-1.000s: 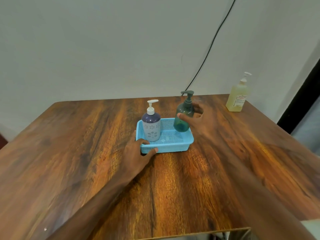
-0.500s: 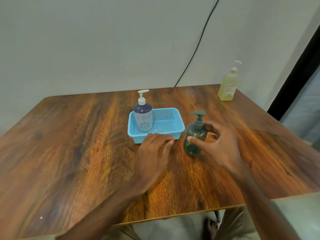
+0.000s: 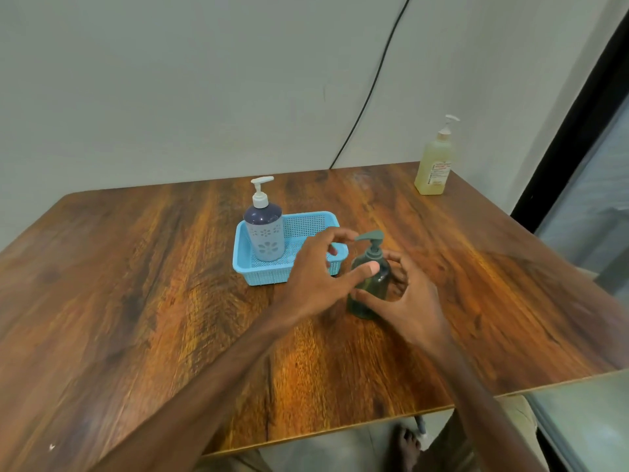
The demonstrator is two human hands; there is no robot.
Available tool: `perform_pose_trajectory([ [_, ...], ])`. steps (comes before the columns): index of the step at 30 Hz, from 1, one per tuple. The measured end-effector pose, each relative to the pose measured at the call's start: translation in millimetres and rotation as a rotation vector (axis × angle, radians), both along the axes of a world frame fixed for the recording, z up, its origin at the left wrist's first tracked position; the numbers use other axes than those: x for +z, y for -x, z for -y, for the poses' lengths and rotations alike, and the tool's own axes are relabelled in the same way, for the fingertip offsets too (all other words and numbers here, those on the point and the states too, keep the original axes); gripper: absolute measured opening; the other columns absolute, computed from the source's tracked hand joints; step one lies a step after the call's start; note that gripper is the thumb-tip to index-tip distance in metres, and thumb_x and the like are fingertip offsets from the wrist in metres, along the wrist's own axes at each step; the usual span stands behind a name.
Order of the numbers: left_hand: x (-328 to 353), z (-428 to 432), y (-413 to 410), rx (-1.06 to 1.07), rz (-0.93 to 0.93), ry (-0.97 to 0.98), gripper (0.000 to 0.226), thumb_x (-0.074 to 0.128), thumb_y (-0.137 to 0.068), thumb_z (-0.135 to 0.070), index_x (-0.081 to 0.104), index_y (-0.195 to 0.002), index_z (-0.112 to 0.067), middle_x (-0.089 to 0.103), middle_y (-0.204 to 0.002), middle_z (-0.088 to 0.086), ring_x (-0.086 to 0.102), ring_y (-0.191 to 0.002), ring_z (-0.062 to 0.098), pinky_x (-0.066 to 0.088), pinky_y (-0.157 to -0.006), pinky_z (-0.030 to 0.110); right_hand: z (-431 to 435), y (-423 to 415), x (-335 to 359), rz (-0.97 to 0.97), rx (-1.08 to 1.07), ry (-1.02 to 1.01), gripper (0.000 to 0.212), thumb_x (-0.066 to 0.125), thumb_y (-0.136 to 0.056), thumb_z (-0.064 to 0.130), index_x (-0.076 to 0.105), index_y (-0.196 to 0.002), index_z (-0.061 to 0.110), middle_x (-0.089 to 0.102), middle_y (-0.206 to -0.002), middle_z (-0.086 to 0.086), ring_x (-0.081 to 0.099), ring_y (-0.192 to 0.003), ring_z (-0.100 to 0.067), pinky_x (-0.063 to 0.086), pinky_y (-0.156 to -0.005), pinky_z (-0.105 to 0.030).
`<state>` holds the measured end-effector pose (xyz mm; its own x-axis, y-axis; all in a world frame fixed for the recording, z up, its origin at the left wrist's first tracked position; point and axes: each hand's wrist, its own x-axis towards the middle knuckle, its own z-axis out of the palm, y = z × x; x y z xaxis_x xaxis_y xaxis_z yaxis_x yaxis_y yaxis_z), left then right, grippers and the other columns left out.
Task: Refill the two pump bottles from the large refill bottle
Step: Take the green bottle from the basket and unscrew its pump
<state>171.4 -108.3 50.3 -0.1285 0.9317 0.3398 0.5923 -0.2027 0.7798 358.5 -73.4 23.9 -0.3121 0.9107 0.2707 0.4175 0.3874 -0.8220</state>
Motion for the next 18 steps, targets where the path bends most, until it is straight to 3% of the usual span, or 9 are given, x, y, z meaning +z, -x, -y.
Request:
perform_pose_trajectory([
  [3,2,-13,-8,-0.124,-0.029,0.119,0.045,0.071,-0.094,-0.055,0.059,-0.134,-0.042,0.060,-0.130,-0.018,0.056,-0.123,0.004,0.052,-0.104,0.035,-1,2,-4,-0.058,0.022,0.026,0.078,0.091,-0.068,0.043,0.046,-0.132,0.039,0.060,-0.113,0.033,0.058,-0.107,0.020,0.052,-0.087,-0.008],
  [6,3,-17,-12,-0.129,-0.047,0.116,0.046,0.070,-0.099,-0.045,0.068,-0.139,-0.025,0.068,-0.135,-0.005,0.059,-0.124,0.007,0.050,-0.106,0.036,-2,3,-5,-0.096,0.057,0.031,0.080,0.091,-0.072,0.033,0.048,-0.140,0.033,0.062,-0.115,0.032,0.058,-0.108,0.022,0.046,-0.085,0.000],
  [10,-3,-11,-19,-0.033,-0.004,0.017,0.043,0.075,-0.096,-0.041,0.073,-0.134,-0.021,0.074,-0.130,-0.006,0.066,-0.118,0.005,0.053,-0.103,0.035,-1,4,-6,-0.114,0.071,0.002,0.081,0.090,-0.075,0.025,0.052,-0.146,0.022,0.066,-0.131,0.016,0.060,-0.112,0.016,0.046,-0.087,-0.001],
  [15,-8,-5,-35,0.096,0.080,-0.118,0.037,0.082,-0.090,-0.040,0.080,-0.122,-0.023,0.080,-0.113,-0.012,0.072,-0.104,-0.004,0.059,-0.093,0.027,7,5,-7,-0.122,0.046,-0.067,0.065,0.088,-0.076,0.022,0.057,-0.130,0.038,0.066,-0.116,0.032,0.063,-0.109,0.012,0.050,-0.088,-0.007],
  [18,-9,-5,-46,0.195,0.184,-0.167,0.030,0.090,-0.078,-0.043,0.084,-0.102,-0.026,0.078,-0.088,-0.026,0.073,-0.086,-0.009,0.061,-0.079,0.019,11,6,-9,-0.140,0.023,-0.077,0.056,0.087,-0.075,0.022,0.061,-0.124,0.035,0.070,-0.113,0.025,0.066,-0.105,0.008,0.054,-0.086,-0.013],
])
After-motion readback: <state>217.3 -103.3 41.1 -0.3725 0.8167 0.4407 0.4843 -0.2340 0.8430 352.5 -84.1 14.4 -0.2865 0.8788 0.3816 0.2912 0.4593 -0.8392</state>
